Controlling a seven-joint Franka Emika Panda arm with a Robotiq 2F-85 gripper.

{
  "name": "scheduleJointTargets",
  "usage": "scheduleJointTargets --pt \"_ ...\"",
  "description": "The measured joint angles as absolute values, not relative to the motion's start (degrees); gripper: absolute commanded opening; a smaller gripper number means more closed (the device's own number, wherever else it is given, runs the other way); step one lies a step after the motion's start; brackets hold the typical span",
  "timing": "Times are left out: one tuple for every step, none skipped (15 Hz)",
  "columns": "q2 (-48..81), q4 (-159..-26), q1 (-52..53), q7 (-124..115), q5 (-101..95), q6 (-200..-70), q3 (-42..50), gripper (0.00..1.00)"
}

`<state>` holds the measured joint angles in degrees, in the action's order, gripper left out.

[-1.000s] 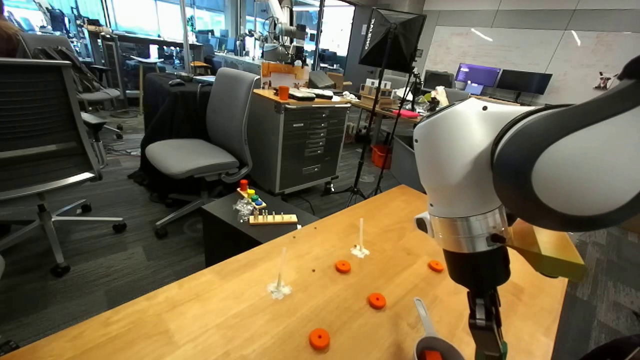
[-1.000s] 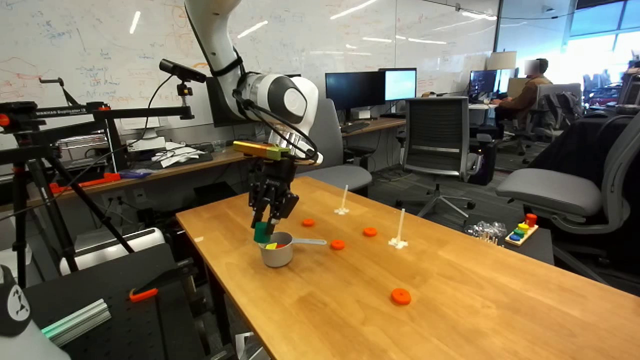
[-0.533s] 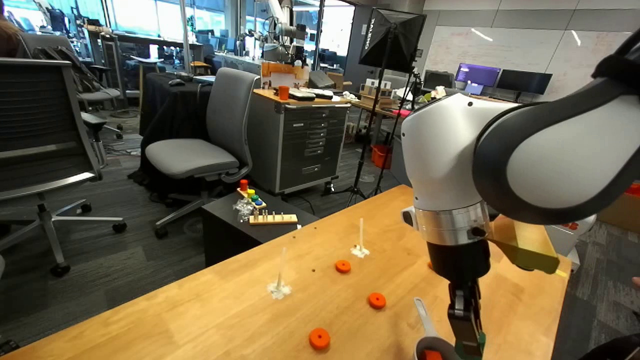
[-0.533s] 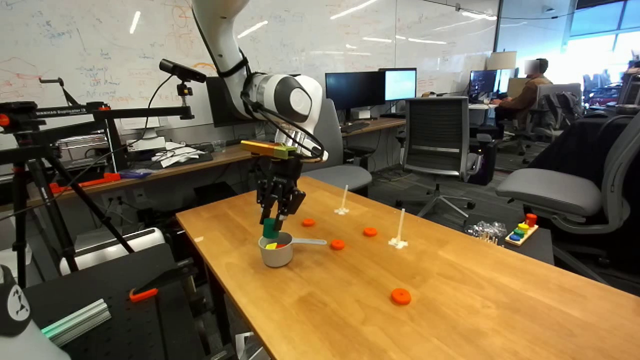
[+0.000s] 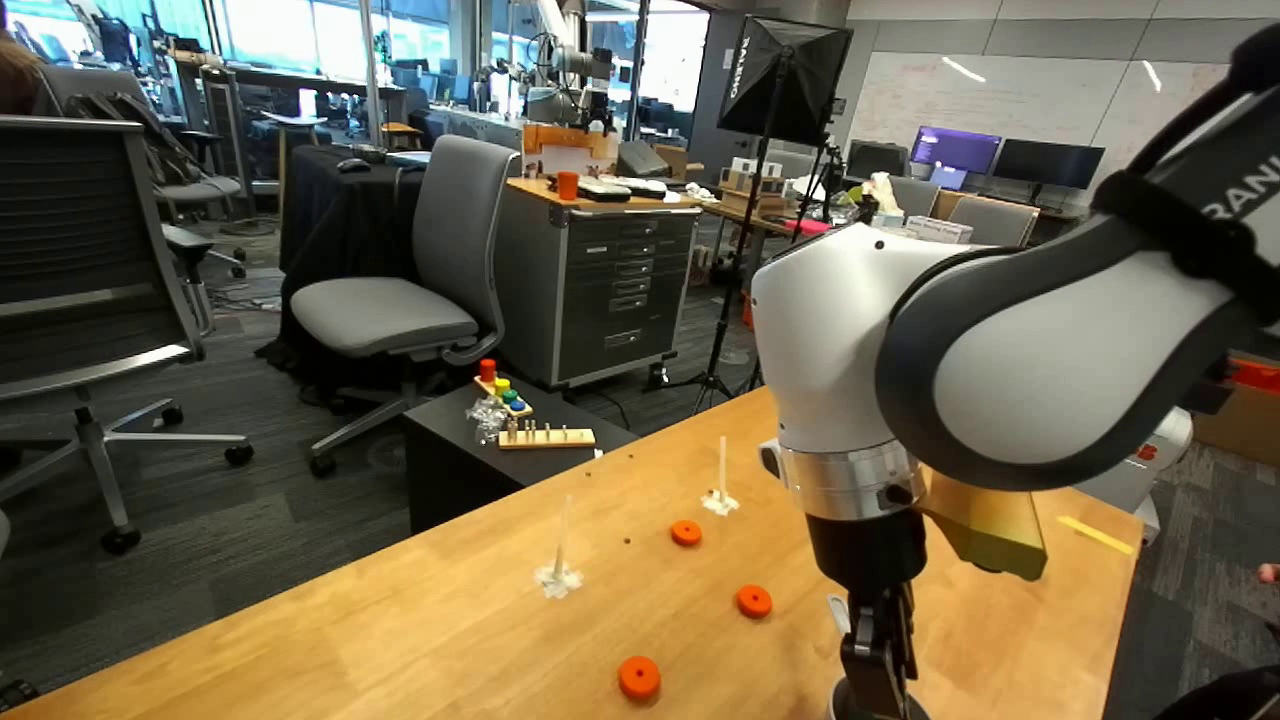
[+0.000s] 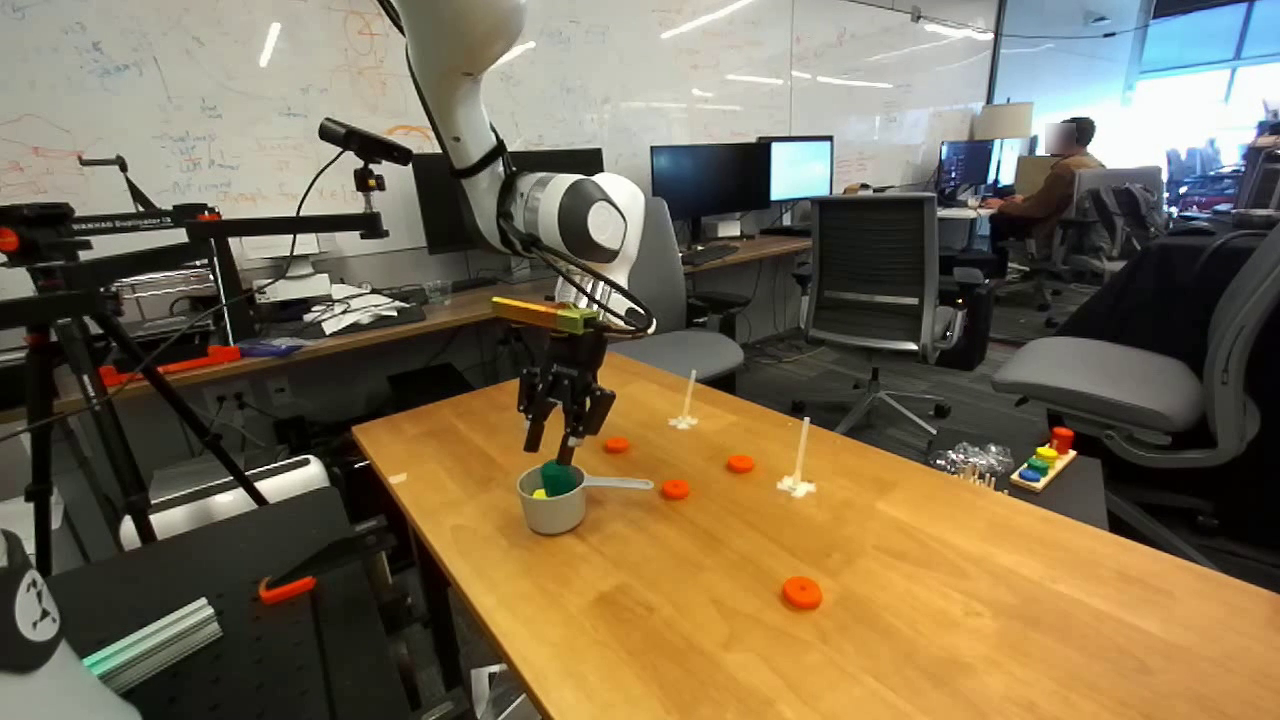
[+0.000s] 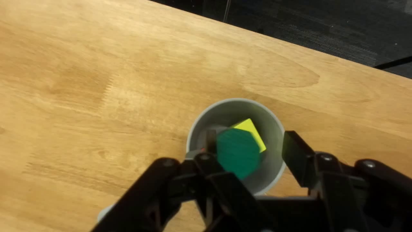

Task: Put all the blocks in the cup

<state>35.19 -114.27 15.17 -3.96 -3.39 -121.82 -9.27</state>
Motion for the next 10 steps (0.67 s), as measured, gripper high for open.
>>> scheduleJointTargets --pt "35.76 -113.72 15.5 -3.97 -3.44 -121.82 -9.27 0.99" --pt "36.2 -113.35 15.76 -3.97 -3.47 -121.81 -9.27 1.0" --pt "36.49 -113.11 15.93 -3.97 -3.51 -121.81 -9.27 1.0" --pt "36.64 -113.01 16.0 -3.97 -3.53 -121.76 -9.27 1.0" --pt "36.66 -113.01 16.0 -3.96 -3.54 -121.7 -9.24 1.0" --pt "36.65 -113.06 15.99 -3.96 -3.63 -121.61 -9.12 1.0" --pt "36.66 -113.13 15.99 -3.96 -3.75 -121.57 -8.96 1.0" --pt "36.66 -113.17 15.99 -3.96 -3.81 -121.56 -8.86 1.0" --pt "36.66 -113.17 15.99 -3.96 -3.84 -121.54 -8.82 1.0" --pt "36.66 -113.17 15.99 -3.96 -3.85 -121.54 -8.81 1.0"
